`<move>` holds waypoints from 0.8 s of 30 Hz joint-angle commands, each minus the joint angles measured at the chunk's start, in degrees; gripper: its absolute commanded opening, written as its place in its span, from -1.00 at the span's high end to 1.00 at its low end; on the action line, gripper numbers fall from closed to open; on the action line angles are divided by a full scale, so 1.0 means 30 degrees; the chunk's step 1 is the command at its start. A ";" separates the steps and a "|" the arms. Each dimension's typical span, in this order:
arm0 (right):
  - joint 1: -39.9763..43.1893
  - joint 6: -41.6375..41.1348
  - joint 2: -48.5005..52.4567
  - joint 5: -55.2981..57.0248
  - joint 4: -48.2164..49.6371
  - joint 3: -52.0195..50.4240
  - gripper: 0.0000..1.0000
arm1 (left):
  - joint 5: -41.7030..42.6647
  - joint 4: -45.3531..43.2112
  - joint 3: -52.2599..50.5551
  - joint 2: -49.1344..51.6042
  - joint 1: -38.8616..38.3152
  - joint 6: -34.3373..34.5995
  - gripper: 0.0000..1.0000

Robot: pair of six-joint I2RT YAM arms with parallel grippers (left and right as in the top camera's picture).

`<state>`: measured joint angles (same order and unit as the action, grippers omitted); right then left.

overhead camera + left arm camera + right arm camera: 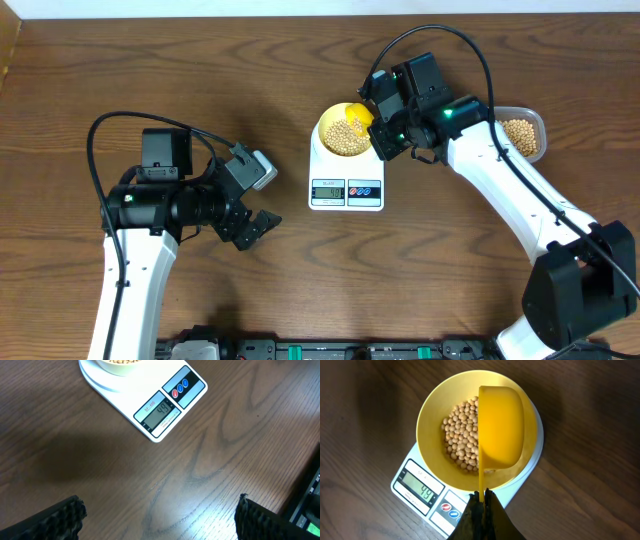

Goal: Scoop item into bowl and weigh 50g on scale
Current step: 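Tip the scoop to pour soybeans into the bowl on the scale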

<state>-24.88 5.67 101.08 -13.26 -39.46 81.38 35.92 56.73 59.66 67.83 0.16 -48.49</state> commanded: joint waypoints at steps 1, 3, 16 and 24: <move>-0.0080 0.0299 -0.0481 0.0160 0.0015 0.0474 0.98 | 0.0313 0.0066 0.0459 0.0073 0.0066 -0.0262 -0.96; -0.0080 0.0291 -0.0481 0.0160 0.0029 0.0481 0.98 | 0.0313 0.0066 0.0459 0.0073 0.0066 -0.0262 -0.96; -0.0080 0.0284 -0.0481 0.0146 0.0233 0.0503 0.98 | 0.0313 0.0066 0.0459 0.0073 0.0066 -0.0262 -0.96; 0.0517 -0.0459 -0.0481 -0.2594 0.0211 0.0495 0.98 | 0.0313 0.0066 0.0459 0.0073 0.0066 -0.0262 -0.96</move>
<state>-24.64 5.63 101.08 -15.05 -38.98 81.38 35.92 56.73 59.66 67.85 0.16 -48.49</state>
